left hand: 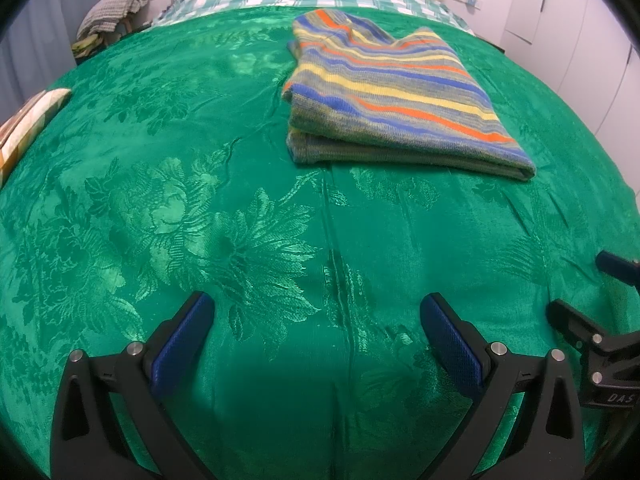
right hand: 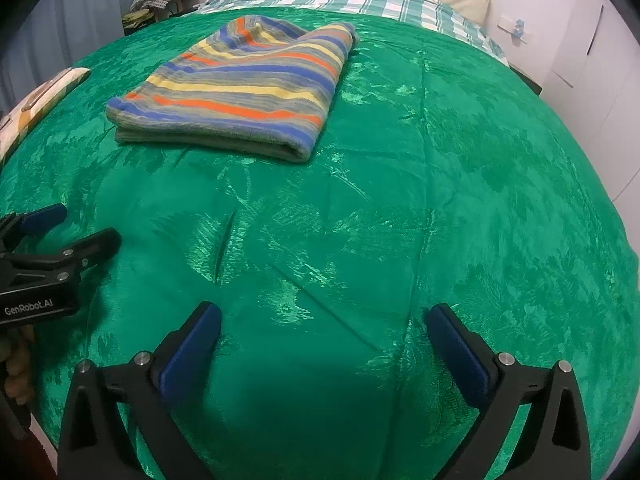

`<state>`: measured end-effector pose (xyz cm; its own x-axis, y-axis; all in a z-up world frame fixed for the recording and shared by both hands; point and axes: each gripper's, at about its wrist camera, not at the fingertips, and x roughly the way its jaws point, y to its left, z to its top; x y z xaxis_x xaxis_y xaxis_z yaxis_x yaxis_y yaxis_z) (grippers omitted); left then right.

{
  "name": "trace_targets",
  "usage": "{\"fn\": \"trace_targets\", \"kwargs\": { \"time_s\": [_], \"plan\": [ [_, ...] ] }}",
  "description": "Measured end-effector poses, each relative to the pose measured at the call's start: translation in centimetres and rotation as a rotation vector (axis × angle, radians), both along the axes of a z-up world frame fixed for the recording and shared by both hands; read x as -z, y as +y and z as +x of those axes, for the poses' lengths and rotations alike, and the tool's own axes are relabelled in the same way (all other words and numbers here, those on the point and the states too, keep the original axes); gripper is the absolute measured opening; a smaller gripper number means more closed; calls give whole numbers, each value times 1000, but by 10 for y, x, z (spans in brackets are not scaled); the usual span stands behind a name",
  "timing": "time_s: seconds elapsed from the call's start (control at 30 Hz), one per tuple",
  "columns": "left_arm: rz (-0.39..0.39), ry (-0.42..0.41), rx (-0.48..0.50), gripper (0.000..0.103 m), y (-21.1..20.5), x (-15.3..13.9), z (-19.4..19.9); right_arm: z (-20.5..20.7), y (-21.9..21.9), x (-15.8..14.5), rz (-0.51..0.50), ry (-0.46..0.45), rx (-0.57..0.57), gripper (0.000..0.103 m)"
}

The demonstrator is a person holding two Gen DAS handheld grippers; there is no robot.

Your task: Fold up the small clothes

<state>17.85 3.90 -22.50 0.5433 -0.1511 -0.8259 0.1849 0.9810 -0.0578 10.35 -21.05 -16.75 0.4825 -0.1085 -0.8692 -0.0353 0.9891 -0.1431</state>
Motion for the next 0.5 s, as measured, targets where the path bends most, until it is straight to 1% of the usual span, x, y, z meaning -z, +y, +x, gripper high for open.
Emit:
{"fn": "trace_targets", "kwargs": {
  "time_s": [0.33, 0.5],
  "plan": [
    [7, 8, 11, 103, 0, 2, 2, -1, -3, 4, 9, 4, -6, 103],
    [11, 24, 40, 103, 1, 1, 5, 0, -7, 6, 33, 11, -19, 103]
  ]
}}
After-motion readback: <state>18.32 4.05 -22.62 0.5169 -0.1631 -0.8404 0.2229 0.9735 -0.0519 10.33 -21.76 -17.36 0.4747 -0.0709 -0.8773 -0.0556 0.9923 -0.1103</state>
